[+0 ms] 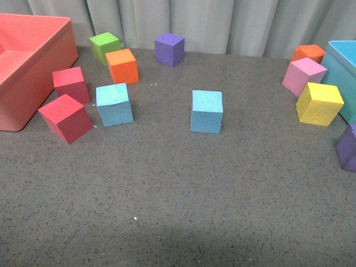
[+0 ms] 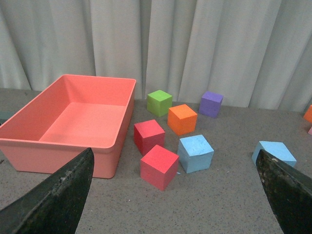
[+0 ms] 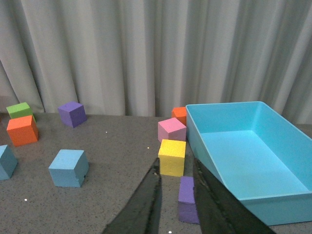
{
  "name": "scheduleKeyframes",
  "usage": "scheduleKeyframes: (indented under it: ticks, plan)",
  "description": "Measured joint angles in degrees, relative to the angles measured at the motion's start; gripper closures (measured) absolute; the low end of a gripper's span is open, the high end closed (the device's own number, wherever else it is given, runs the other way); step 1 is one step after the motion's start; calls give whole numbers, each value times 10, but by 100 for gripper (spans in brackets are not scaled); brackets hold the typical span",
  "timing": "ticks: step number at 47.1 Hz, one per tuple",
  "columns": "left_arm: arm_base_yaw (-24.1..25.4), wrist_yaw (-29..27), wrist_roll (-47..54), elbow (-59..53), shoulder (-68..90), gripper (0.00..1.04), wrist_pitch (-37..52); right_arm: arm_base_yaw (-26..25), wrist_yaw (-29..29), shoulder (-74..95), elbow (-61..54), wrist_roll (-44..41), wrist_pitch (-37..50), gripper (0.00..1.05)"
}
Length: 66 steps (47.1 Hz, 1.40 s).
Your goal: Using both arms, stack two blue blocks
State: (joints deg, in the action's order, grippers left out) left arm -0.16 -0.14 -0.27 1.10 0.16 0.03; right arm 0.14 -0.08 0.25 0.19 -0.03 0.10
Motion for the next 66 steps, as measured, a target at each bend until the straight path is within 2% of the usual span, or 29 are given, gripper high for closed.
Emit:
scheduleKeyframes:
  ticks: [2,8,11,14,17,21,26,33,38,46,66]
  plan:
    - [0,0,0,0,0,7,0,0,0,0,0,0,0,77]
    - [0,0,0,0,0,7,0,0,0,0,0,0,0,49]
    - [-15,-66,-24,31,64,7,-68,0,0,0,0,0,0,35]
    - [-24,-94,-35,49,173,7,-30,0,0,0,0,0,0,22]
    - [-38,-101,-55,86,308,7,53,0,0,0,0,0,0,9]
    - [-62,-103,-81,161,481,7,124,0,0,0,0,0,0,10]
    - [-89,-103,-104,264,678,7,143,0,0,0,0,0,0,10]
    - [-110,-93,-134,400,870,7,101,0,0,0,0,0,0,10]
    - [-119,-89,-159,513,975,7,24,0,0,0,0,0,0,10]
    - [-132,-101,-177,636,1081,7,-35,0,0,0,0,0,0,10]
    - [-147,-123,-180,779,1214,7,-123,0,0,0,0,0,0,10]
